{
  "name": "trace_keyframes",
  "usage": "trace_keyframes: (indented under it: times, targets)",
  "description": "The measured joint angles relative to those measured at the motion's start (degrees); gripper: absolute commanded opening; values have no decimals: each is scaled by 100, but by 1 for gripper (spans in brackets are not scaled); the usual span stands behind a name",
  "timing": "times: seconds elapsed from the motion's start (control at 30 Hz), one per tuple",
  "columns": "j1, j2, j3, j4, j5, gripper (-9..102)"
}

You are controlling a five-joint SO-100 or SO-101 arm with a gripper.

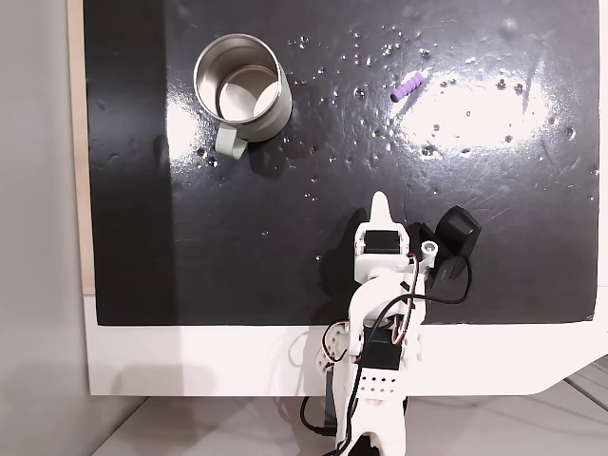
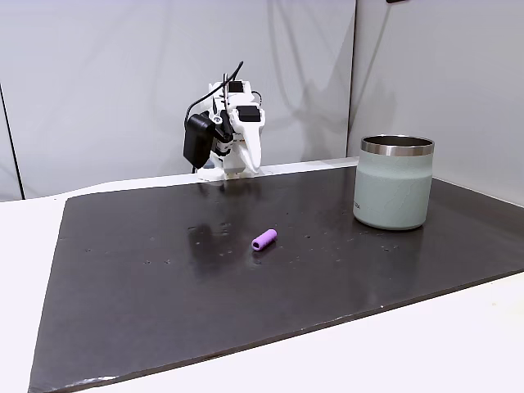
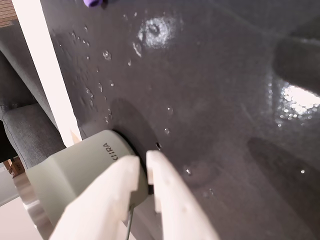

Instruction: Grasp a pengrip and put it in the cup.

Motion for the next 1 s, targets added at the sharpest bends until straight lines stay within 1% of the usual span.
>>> trace_keyframes:
  times: [0.13,0.23,0.33,0.43,0.53,0.63,0.73,0.9,1.0]
  targets:
    - [0,0,0,44,0,0]
    - [18,0,-9,316,-9,0]
    - [70,0,-193,580,-246,1]
    - [264,-290,-501,536,-527,1]
    - [396,-1151,-932,149,-729,1]
    - [606,-2461,-1635,-290,-853,1]
    - [694,-3797,-2514,-527,-940,1]
    - [677,-5669,-4043,-589,-1143,4]
    - [519,-6671,-4957,-475,-1274,11]
